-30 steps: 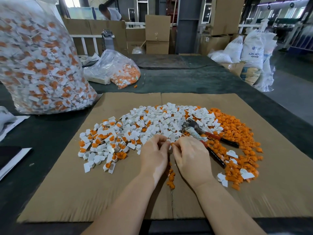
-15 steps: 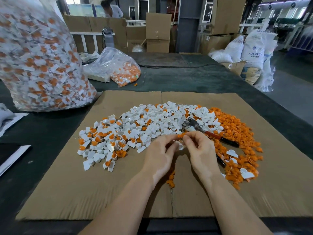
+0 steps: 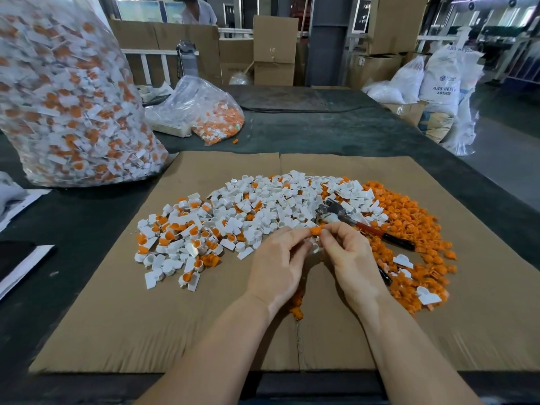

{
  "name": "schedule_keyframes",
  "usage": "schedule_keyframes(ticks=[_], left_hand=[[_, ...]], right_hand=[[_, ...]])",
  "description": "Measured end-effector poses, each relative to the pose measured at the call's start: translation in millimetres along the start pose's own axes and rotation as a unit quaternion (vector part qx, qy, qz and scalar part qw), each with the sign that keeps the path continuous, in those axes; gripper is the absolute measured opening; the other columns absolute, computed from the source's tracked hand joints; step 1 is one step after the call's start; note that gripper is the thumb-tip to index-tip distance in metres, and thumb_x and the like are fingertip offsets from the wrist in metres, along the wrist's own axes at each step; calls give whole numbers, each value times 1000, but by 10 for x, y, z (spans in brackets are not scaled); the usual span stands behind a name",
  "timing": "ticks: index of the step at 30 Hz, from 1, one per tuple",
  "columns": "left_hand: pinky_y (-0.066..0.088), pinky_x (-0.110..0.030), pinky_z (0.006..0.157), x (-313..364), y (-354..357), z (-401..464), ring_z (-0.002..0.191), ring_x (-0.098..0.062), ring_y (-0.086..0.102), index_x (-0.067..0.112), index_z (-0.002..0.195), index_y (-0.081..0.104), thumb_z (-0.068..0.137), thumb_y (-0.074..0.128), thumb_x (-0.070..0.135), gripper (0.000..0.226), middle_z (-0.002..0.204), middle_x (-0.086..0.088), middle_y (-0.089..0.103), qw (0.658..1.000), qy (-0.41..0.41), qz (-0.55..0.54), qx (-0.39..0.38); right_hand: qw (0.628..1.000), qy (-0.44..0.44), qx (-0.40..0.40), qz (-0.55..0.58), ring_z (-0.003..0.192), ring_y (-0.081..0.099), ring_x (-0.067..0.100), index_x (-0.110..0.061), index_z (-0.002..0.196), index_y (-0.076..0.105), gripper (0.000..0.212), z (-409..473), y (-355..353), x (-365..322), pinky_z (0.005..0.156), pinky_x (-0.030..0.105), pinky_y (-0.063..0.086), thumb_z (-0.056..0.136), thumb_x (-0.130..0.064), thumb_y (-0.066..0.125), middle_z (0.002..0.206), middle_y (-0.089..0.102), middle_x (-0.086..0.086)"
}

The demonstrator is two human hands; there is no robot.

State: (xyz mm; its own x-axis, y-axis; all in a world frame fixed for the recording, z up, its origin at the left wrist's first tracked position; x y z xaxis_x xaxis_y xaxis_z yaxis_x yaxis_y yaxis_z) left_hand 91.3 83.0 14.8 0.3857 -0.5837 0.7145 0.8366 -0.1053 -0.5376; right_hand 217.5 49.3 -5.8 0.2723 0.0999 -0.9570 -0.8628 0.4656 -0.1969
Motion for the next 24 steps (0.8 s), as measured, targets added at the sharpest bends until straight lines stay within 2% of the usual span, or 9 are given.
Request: schedule_keyframes(ticks=[3, 6, 7, 11, 14, 16, 18, 21, 24], left_hand=[[33, 3, 73, -163, 0, 19, 87, 2, 55, 20, 109, 69, 92, 59, 20, 20, 95, 11, 63, 994, -89, -64, 6], [34, 5, 69, -290, -23, 25, 84, 6, 55, 21, 103, 70, 91, 60, 20, 16, 88, 16, 63, 981, -154, -112, 25], [36, 3, 68, -304, -26, 24, 84, 4, 57, 21, 102, 70, 91, 60, 20, 15, 86, 17, 63, 979, -161, -121, 27], [45, -13, 70, -320, -30, 18, 82, -7, 62, 22, 95, 69, 89, 63, 20, 9, 81, 13, 65, 976, -171, -134, 31], [53, -31, 77, -334, -10, -4, 83, -17, 66, 25, 90, 66, 88, 63, 18, 8, 83, 3, 69, 968, -186, -166, 28], [54, -36, 78, -334, -5, -13, 82, -19, 66, 28, 88, 65, 88, 64, 18, 10, 82, -1, 69, 965, -191, -177, 25], [52, -29, 73, -335, -3, -12, 80, -15, 65, 30, 84, 63, 88, 64, 17, 14, 80, 3, 68, 968, -185, -168, 20], [42, -8, 62, -291, 11, -9, 71, 2, 61, 35, 78, 61, 88, 63, 15, 22, 73, 14, 65, 974, -168, -149, 2], [39, -1, 60, -264, 26, -7, 69, 13, 57, 37, 76, 59, 90, 62, 16, 26, 70, 17, 63, 979, -162, -125, -11]], right_hand=[[1000, -7, 23, -3, 69, 59, 13, -20, 86, 63, 9, -10, -23, -16, 65, 29, 48, 92, -18, 56, 73, 63, -1], [996, -43, 65, -51, 67, 57, -1, -21, 81, 62, 10, -38, -51, -95, 59, 8, 43, 90, -17, 59, 73, 63, -5], [993, -57, 69, -71, 67, 57, 0, -19, 80, 62, 10, -50, -38, -125, 58, 9, 42, 89, -17, 60, 72, 63, -5], [979, -103, 48, -170, 59, 50, 12, -12, 77, 61, 13, -115, 72, -180, 54, 25, 41, 88, -20, 62, 64, 57, -2], [961, -146, 58, -227, 57, 44, 6, -11, 74, 58, 15, -156, 89, -240, 53, 18, 35, 87, -17, 63, 62, 51, -8], [951, -159, 64, -258, 58, 43, 5, -11, 72, 56, 16, -172, 96, -261, 54, 15, 32, 86, -15, 64, 61, 51, -6], [942, -161, 65, -287, 58, 43, 8, -11, 70, 55, 18, -179, 113, -265, 53, 15, 32, 85, -13, 65, 61, 51, -5], [934, -167, 64, -310, 59, 43, 10, -9, 67, 53, 21, -187, 136, -275, 52, 14, 30, 83, -11, 66, 61, 50, -3], [933, -166, 60, -314, 59, 42, 11, -9, 66, 53, 22, -191, 134, -274, 53, 14, 30, 83, -11, 66, 61, 49, -4]])
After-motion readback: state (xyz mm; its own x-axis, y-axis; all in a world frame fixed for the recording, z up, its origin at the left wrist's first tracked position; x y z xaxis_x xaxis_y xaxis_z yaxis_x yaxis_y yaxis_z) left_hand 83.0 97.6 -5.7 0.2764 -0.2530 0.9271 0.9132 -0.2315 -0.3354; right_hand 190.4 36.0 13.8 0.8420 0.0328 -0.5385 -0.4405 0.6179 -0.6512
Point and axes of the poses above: each hand's wrist, its own z-axis towards the middle knuckle, its own y-axis out of the palm, x = y × z, the point moved 7 cm from there along z, towards the middle knuckle
